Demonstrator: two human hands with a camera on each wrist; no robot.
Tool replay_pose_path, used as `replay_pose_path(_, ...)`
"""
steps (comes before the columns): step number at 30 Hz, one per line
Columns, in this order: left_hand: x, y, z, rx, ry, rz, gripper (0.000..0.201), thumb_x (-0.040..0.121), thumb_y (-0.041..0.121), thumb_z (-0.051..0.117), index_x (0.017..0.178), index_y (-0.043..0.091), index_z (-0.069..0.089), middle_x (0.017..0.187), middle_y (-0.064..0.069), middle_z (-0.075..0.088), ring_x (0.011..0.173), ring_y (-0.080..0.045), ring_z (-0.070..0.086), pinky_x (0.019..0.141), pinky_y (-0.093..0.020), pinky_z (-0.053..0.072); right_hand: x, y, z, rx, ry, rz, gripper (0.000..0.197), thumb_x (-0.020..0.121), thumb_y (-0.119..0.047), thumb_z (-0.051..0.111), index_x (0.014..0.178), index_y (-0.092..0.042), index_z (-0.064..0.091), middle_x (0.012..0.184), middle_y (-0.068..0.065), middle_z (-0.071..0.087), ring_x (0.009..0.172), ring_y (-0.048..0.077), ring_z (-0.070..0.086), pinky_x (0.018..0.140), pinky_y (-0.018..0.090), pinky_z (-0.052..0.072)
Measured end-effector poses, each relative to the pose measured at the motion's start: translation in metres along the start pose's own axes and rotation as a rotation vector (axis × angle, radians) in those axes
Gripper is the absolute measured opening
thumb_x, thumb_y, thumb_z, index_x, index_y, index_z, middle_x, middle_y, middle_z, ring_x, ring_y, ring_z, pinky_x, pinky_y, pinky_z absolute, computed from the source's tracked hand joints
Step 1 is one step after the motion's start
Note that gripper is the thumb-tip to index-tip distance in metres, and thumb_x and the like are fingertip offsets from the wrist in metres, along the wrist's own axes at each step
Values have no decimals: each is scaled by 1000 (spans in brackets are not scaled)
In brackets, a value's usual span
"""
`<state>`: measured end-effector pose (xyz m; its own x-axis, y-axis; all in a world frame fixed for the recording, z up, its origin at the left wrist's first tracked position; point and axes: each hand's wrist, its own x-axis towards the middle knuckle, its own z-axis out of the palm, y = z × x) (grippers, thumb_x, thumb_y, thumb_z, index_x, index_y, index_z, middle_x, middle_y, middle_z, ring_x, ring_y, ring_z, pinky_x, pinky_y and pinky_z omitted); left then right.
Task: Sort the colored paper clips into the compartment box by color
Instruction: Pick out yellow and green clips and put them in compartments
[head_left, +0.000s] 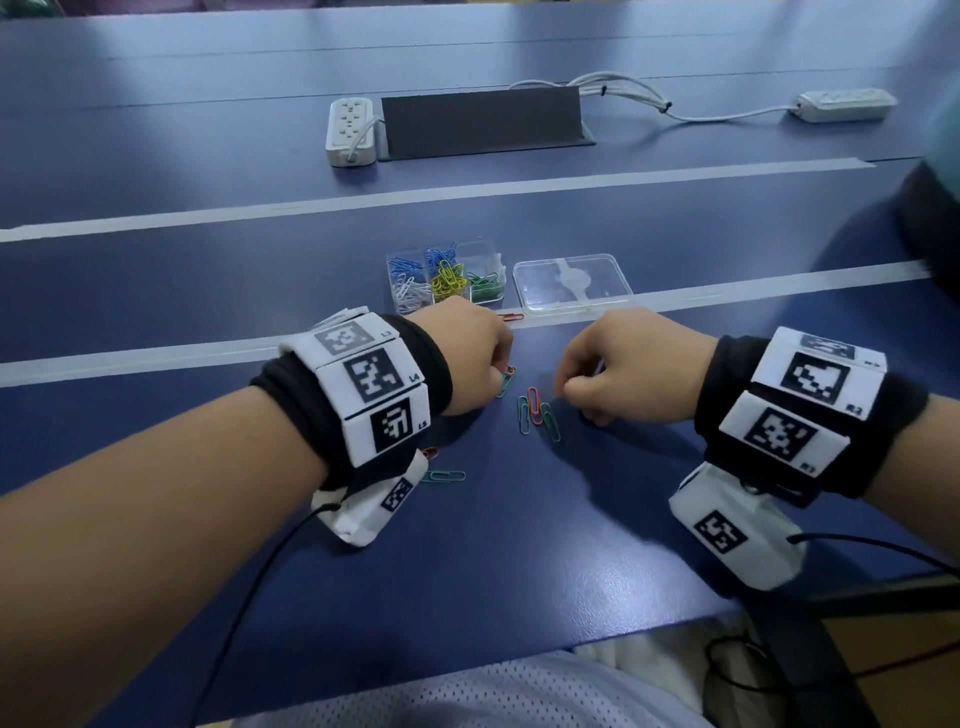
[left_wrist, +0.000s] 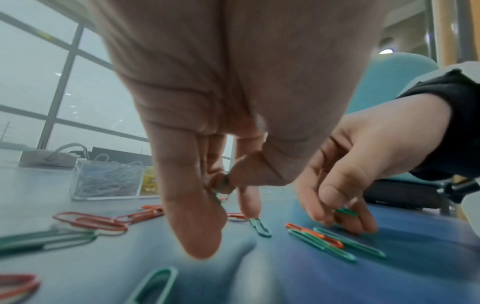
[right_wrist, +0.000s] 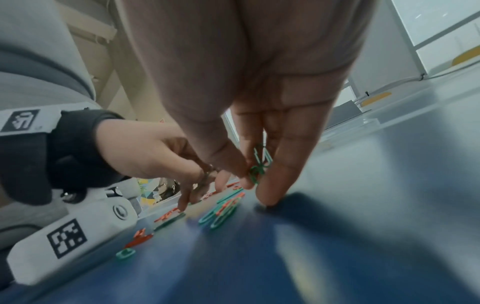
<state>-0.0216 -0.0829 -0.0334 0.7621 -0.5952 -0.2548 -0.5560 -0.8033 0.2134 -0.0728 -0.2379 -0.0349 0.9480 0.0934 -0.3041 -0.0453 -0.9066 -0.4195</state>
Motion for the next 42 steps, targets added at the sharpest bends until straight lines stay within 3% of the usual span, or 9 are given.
replay_pose_path(5, 4, 4, 4, -14, 7, -48, 32, 85, 27, 51, 91, 3, 70, 95, -13, 70, 92, -28, 63, 84, -33, 53, -2, -15, 7, -126, -14, -37, 23, 68, -36, 78, 83, -19, 74, 71, -5, 65, 69, 12, 56, 70, 25, 48)
replay_pose_path(10, 11, 9, 0, 65, 4, -36, 32, 79, 35, 68, 93, 6, 69, 74, -5, 59, 89, -27, 63, 75, -31, 51, -3, -25, 7, -197, -26, -60, 17, 73, -22, 73, 90, -20, 74, 85, -2, 71, 74, 13, 55, 73, 23, 48)
replay_pose_path(15, 13, 14, -3, 91, -12, -44, 20, 82, 22, 66, 96, 7, 69, 64, -1, 49, 81, -23, 58, 72, -30, 49, -2, -25, 4, -237, -42, -31, 23, 75, -15, 63, 97, -18, 70, 83, -1, 67, 79, 18, 57, 75, 25, 50)
replay_pose_path(22, 10, 10, -1, 85, -11, -7, 15, 77, 15, 66, 90, 8, 67, 93, -11, 67, 95, -29, 64, 79, -35, 53, 19, -19, -18, -176, -26, 27, 25, 75, -13, 61, 92, -27, 72, 69, -6, 65, 69, 14, 54, 72, 20, 43)
replay_pose_path(27, 7, -3, -8, -9, -45, -63, 11, 74, 14, 67, 83, 7, 70, 90, -11, 71, 88, -28, 65, 77, -34, 56, 55, -25, -36, -71, 84, 61, 25, 73, -8, 57, 83, -25, 72, 59, -4, 66, 56, 6, 58, 64, 20, 48)
replay_pose_path(30, 9, -14, -16, -73, -2, -105, 4, 72, 13, 68, 72, 15, 64, 73, 0, 62, 71, -18, 58, 60, -26, 49, 79, -34, -41, -49, 154, 74, 24, 74, -6, 59, 84, -25, 71, 55, -8, 59, 53, 6, 56, 52, 16, 42)
replay_pose_path(32, 12, -21, -23, -137, 59, -139, 17, 70, 11, 67, 64, 21, 55, 62, 7, 53, 60, -12, 50, 55, -23, 43, 93, -41, -43, -57, 164, 74, 22, 76, -8, 62, 89, -22, 73, 54, -8, 56, 59, 10, 61, 56, 18, 48)
replay_pose_path(35, 18, -29, -34, -203, 165, -171, 15, 72, 8, 64, 73, 21, 57, 61, 10, 47, 66, -16, 50, 67, -26, 47, 104, -52, -43, -61, 150, 63, 23, 80, -10, 62, 98, -21, 72, 59, -8, 55, 84, 19, 70, 79, 29, 57)
replay_pose_path(42, 39, -43, -52, -260, 293, -178, 18, 73, 6, 65, 80, 21, 58, 79, 1, 61, 70, -18, 55, 75, -31, 52, 107, -63, -49, -41, 152, 49, 30, 81, -10, 62, 108, -23, 66, 63, -5, 54, 85, 20, 70, 70, 25, 55)
